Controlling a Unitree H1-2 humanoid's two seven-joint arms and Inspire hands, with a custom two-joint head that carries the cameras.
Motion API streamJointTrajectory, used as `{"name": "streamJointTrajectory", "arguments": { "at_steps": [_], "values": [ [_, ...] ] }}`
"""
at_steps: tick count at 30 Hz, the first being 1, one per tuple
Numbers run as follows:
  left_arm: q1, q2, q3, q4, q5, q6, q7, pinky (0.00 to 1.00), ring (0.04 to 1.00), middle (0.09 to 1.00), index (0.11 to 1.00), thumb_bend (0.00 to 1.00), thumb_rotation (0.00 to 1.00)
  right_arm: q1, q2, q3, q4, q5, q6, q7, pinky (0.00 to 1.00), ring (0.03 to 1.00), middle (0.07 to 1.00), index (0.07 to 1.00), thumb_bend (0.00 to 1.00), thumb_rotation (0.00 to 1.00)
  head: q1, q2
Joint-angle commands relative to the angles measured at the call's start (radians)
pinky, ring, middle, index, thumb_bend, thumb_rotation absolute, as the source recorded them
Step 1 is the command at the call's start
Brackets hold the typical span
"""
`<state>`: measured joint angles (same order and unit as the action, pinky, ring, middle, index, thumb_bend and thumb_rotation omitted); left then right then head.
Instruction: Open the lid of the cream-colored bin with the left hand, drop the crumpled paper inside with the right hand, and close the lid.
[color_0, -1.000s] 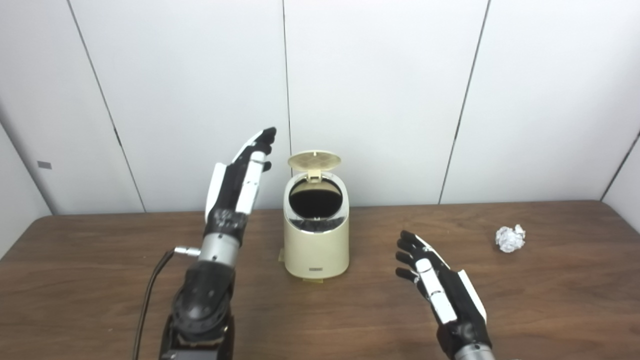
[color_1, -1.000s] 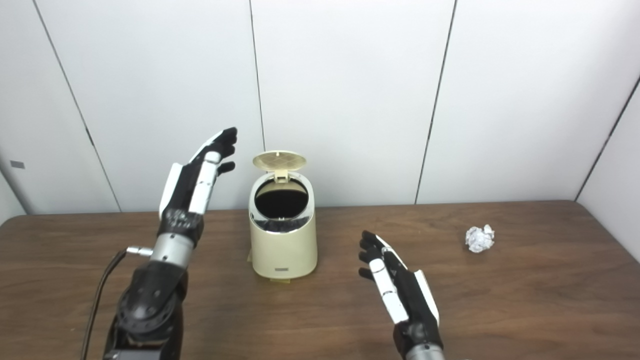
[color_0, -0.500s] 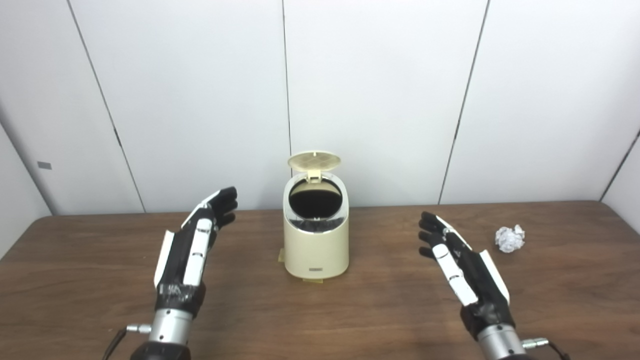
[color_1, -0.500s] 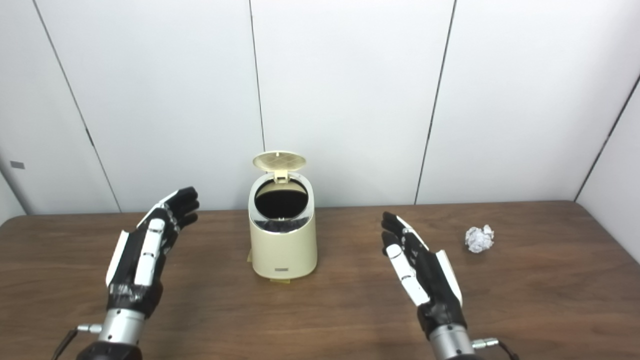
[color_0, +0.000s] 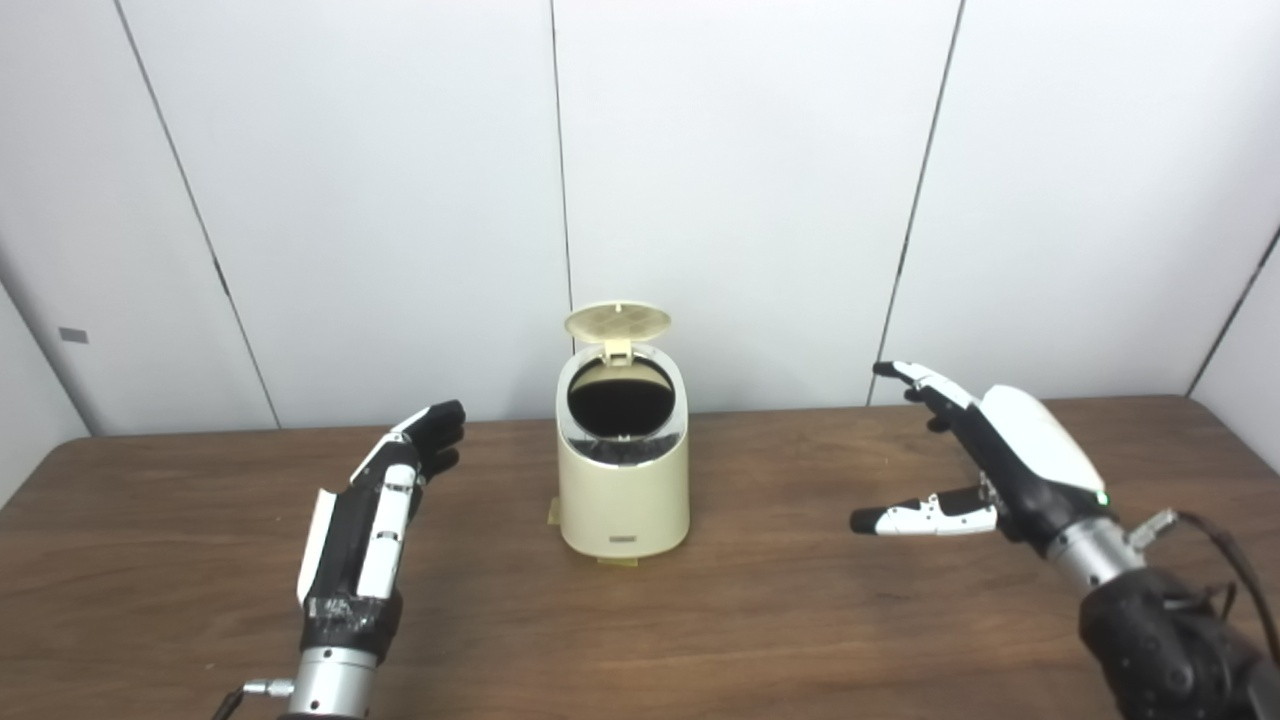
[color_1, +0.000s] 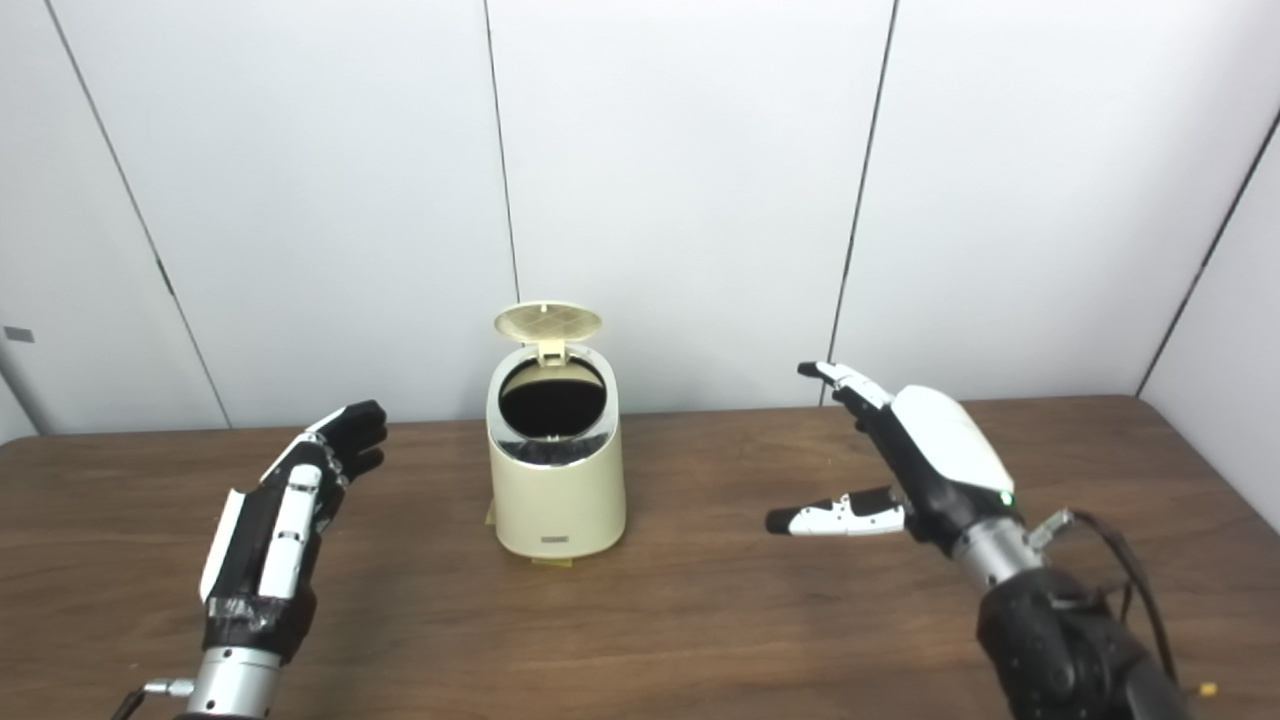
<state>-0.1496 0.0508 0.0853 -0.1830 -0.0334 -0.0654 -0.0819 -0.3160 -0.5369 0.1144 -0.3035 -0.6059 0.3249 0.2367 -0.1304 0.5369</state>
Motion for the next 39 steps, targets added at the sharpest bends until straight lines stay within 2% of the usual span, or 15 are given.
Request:
{"name": "streamJointTrajectory", "arguments": {
  "at_steps": [1,5,10,12,16,21,24,29,32,36,39],
  "values": [
    [-0.023,0.006,0.001,-0.018,-0.007,-0.032,0.012,0.84,0.855,0.835,0.815,0.13,0.83,-0.052,-0.046,-0.02,-0.003,-0.028,0.031,0.033,0.66,0.854,0.93,0.864,1.0,0.36,0.0,0.001],
    [-0.021,0.005,-0.001,-0.021,-0.009,-0.023,0.017,0.84,0.852,0.834,0.817,0.13,0.8,-0.078,-0.083,-0.031,0.046,-0.064,0.043,0.053,0.57,0.784,0.894,0.816,1.0,0.29,-0.004,0.005],
    [-0.023,0.009,-0.001,-0.014,-0.001,-0.03,0.022,0.84,0.855,0.832,0.816,0.14,0.81,-0.101,-0.124,-0.047,0.142,-0.056,0.025,0.065,0.61,0.808,0.897,0.815,1.0,0.27,-0.015,0.003],
    [-0.025,0.013,-0.001,-0.01,0.0,-0.037,0.02,0.82,0.848,0.831,0.818,0.14,0.81,-0.107,-0.133,-0.049,0.172,-0.053,0.014,0.06,0.6,0.795,0.885,0.811,1.0,0.23,-0.025,0.003],
    [-0.025,0.023,0.003,-0.008,-0.007,-0.034,0.017,0.83,0.851,0.833,0.818,0.16,0.81,-0.127,-0.163,-0.034,0.23,-0.058,0.014,0.088,0.62,0.809,0.868,0.81,1.0,0.24,-0.059,0.003],
    [-0.026,0.037,0.012,-0.009,-0.019,-0.025,0.016,0.85,0.856,0.839,0.822,0.16,0.83,-0.138,-0.161,-0.026,0.284,-0.054,0.025,0.091,0.64,0.826,0.851,0.798,1.0,0.23,-0.104,0.001],
    [-0.028,0.047,0.02,-0.009,-0.034,-0.014,0.012,0.86,0.866,0.855,0.834,0.15,0.84,-0.139,-0.155,-0.02,0.305,-0.068,0.041,0.086,0.62,0.803,0.843,0.799,1.0,0.22,-0.131,0.001],
    [-0.034,0.075,0.033,0.006,-0.054,-0.03,0.003,0.84,0.871,0.866,0.844,0.15,0.85,-0.142,-0.135,-0.009,0.322,-0.078,0.054,0.074,0.61,0.787,0.841,0.792,1.0,0.2,-0.225,-0.004],
    [-0.039,0.089,0.041,0.018,-0.074,-0.024,-0.004,0.89,0.893,0.876,0.849,0.17,0.86,-0.148,-0.123,0.0,0.333,-0.088,0.068,0.073,0.6,0.781,0.843,0.791,1.0,0.19,-0.256,-0.008],
    [-0.046,0.097,0.043,0.008,-0.082,0.005,-0.001,0.93,0.908,0.88,0.849,0.15,0.91,-0.158,-0.117,0.018,0.339,-0.109,0.09,0.085,0.62,0.801,0.862,0.797,0.99,0.21,-0.274,-0.011],
    [-0.052,0.101,0.042,0.005,-0.08,0.002,0.0,0.91,0.895,0.874,0.84,0.12,0.9,-0.166,-0.119,0.039,0.344,-0.12,0.101,0.095,0.63,0.813,0.876,0.803,0.97,0.22,-0.287,-0.014]
  ]
}}
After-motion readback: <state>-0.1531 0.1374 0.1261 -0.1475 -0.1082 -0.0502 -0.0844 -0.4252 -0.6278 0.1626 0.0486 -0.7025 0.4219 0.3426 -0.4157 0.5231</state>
